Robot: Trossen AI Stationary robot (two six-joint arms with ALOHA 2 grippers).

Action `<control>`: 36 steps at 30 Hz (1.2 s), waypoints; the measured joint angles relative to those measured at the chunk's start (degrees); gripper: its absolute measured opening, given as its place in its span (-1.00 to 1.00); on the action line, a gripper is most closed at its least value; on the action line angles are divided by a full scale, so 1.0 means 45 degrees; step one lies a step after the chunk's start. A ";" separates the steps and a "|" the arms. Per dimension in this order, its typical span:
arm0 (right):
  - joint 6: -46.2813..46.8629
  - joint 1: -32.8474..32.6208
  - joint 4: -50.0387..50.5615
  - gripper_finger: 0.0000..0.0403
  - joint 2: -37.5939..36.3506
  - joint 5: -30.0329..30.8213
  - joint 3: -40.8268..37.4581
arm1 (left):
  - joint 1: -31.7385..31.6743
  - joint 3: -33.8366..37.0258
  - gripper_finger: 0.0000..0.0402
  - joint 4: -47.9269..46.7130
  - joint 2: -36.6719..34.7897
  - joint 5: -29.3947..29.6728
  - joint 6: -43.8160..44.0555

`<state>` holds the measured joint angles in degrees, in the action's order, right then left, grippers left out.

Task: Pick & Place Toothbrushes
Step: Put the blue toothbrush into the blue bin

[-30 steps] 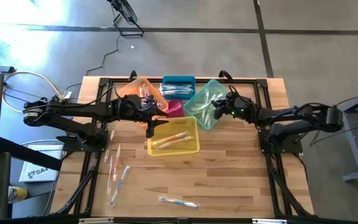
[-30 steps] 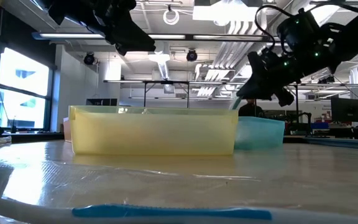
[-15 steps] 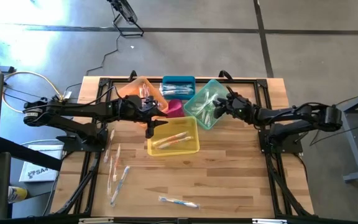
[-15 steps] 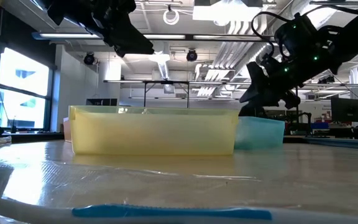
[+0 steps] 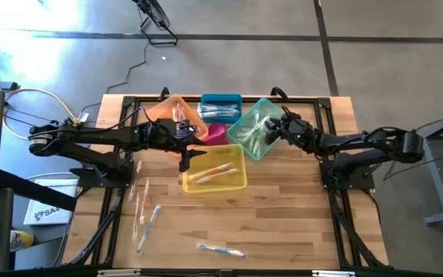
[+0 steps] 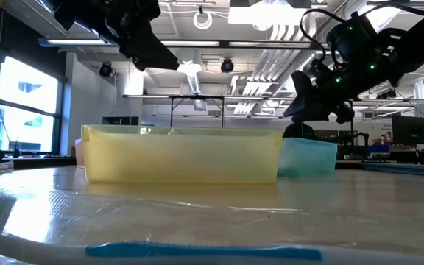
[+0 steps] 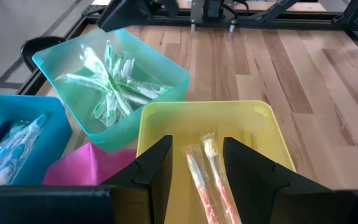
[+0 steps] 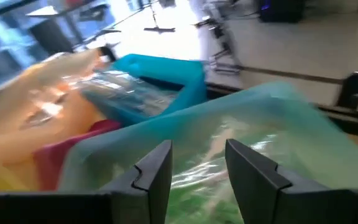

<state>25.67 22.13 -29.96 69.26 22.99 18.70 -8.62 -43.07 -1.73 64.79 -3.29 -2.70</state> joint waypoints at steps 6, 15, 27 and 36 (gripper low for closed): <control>-0.0008 0.0000 -0.0099 -0.36 -0.0176 -0.1806 0.0000 | 0.0000 0.0000 -0.31 -0.0035 0.0000 -0.0005 0.0000; -0.2053 -0.0001 -0.0107 -0.48 -0.1477 -0.1929 0.0000 | 0.0000 0.0000 -0.31 -0.0035 0.0000 -0.0042 -0.0355; -0.3068 -0.0005 -0.0102 -0.57 -0.3899 -0.4784 0.0000 | 0.0000 0.0000 -0.31 -0.0036 0.0000 -0.0034 -0.0365; -0.2314 -0.0711 -0.0105 -0.58 -0.4636 -0.7089 0.0000 | 0.0000 0.0000 -0.31 -0.0035 0.0000 -0.0029 -0.0381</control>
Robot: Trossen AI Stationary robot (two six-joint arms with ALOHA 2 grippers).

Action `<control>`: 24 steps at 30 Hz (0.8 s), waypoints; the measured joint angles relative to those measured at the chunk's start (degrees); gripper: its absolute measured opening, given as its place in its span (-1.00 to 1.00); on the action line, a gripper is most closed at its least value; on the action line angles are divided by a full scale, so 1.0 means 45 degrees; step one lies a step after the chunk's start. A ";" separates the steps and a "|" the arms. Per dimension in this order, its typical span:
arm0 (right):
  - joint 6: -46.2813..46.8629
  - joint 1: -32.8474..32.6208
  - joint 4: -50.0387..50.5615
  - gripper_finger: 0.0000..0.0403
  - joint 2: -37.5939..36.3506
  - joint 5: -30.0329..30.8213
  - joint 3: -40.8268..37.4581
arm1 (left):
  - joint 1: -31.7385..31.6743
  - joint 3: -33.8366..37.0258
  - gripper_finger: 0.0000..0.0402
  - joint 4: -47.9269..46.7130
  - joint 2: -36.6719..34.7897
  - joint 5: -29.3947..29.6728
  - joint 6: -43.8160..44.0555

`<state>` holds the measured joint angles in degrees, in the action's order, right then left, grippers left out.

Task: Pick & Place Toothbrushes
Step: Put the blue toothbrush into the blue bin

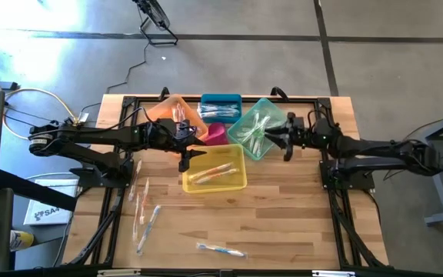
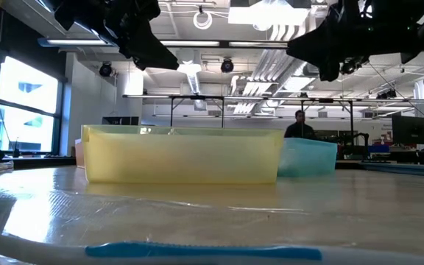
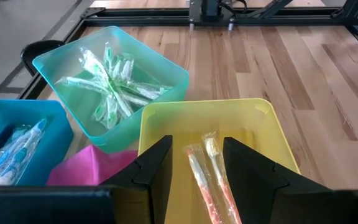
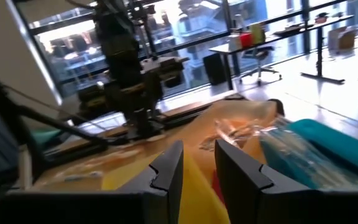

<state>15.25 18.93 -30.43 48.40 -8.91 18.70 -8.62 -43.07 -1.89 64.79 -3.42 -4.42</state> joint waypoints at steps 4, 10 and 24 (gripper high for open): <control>-0.0007 -0.1048 0.0004 -0.58 0.0198 0.0441 -0.0001 | 0.0000 0.0000 -0.31 0.0118 0.0000 0.0020 -0.0007; -0.0017 -0.2816 0.0053 -0.79 0.0816 0.1865 -0.0005 | 0.0000 0.0000 -0.31 0.0219 0.0000 0.0034 -0.0006; -0.0070 -0.4165 0.0027 -0.98 0.2061 0.3424 -0.0005 | 0.0004 0.0000 -0.31 0.0481 0.0000 0.0018 0.0656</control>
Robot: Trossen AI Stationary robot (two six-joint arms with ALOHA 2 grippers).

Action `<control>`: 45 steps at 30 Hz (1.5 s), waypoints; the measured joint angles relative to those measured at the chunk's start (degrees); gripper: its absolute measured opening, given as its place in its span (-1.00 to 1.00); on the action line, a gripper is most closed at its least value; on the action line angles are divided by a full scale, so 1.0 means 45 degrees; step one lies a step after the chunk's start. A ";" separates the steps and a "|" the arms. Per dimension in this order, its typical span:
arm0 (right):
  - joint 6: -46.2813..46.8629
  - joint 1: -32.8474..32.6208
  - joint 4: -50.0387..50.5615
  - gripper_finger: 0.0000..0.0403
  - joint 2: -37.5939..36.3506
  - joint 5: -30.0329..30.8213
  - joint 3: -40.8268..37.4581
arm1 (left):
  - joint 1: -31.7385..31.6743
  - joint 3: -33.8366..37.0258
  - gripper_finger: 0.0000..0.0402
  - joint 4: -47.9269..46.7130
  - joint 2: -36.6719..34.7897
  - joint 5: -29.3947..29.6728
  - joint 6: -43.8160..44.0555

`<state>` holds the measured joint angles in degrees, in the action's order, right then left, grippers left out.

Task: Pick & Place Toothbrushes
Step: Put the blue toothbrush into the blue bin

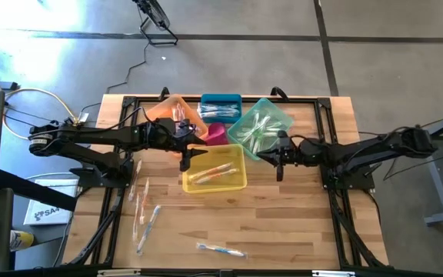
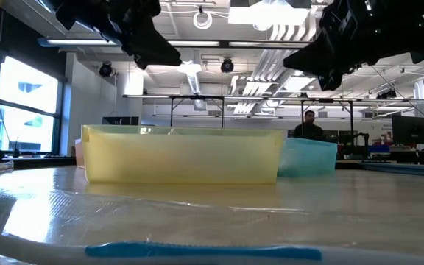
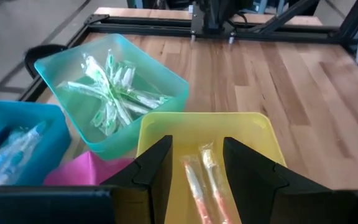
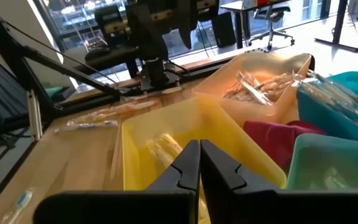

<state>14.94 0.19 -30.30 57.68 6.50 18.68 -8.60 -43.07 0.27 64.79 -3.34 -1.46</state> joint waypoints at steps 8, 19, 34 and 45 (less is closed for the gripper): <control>0.0063 0.0000 -0.0064 -0.98 0.0487 -0.0135 0.0000 | -0.0001 0.0000 -0.31 0.0013 0.0000 -0.0032 0.0769; 0.0081 -0.0476 -0.0655 -0.98 0.0615 -0.0122 0.0000 | -0.0003 0.0000 -0.31 -0.0110 0.0000 -0.0590 0.2110; 0.0038 -0.2805 -0.2060 -0.98 0.0615 0.1299 0.0934 | 0.0001 0.0005 -0.31 -0.0949 -0.0005 -0.0800 0.2090; -0.0180 -0.4765 0.1768 -0.98 0.1480 0.3604 0.4063 | -0.0002 0.0005 -0.31 -0.1581 -0.0005 -0.0792 0.2061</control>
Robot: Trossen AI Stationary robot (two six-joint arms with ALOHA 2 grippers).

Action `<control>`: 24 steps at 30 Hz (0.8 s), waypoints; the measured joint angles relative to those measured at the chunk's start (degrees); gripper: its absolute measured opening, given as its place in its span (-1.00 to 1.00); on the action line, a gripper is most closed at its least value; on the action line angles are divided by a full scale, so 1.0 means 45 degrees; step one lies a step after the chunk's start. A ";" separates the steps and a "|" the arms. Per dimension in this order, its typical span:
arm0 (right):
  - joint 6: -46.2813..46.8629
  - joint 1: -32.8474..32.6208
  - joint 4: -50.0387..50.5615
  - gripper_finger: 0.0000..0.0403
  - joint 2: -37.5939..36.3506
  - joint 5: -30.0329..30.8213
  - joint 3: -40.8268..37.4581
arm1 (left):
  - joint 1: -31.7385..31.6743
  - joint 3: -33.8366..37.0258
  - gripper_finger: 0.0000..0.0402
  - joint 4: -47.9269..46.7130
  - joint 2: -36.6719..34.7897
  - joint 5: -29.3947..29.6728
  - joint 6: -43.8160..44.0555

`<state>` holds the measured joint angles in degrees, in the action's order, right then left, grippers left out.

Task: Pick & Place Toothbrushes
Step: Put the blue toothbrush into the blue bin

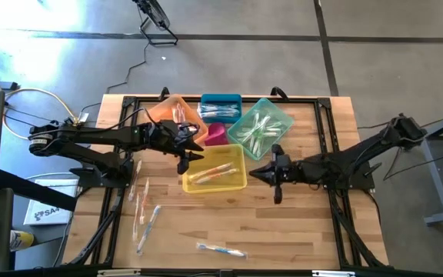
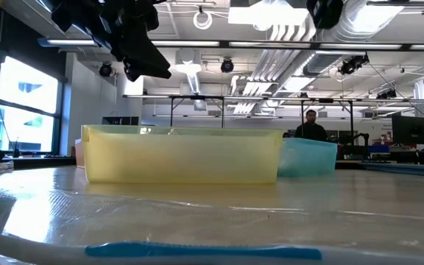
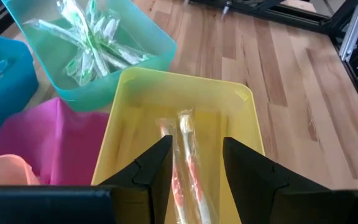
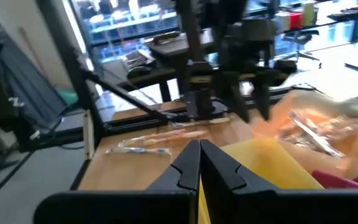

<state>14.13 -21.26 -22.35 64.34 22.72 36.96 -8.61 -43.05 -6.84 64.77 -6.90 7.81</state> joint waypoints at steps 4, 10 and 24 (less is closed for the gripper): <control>-0.0503 -0.0368 0.0036 -0.98 0.1330 -0.0040 0.1116 | 0.0001 0.0000 -0.31 -0.0272 0.0000 0.0005 0.0000; -0.0358 -0.0674 0.1761 -0.98 0.3330 -0.0082 0.2995 | 0.0002 0.0000 -0.31 -0.0619 0.0000 0.0012 0.0000; 0.0569 -0.1745 0.4664 -0.98 0.6370 -0.1547 0.6342 | 0.0002 0.0000 -0.31 -0.0901 0.0000 0.0031 0.0000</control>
<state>16.69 -29.11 -1.36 93.00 15.76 65.50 -8.60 -43.05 -10.90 64.77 -6.76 7.81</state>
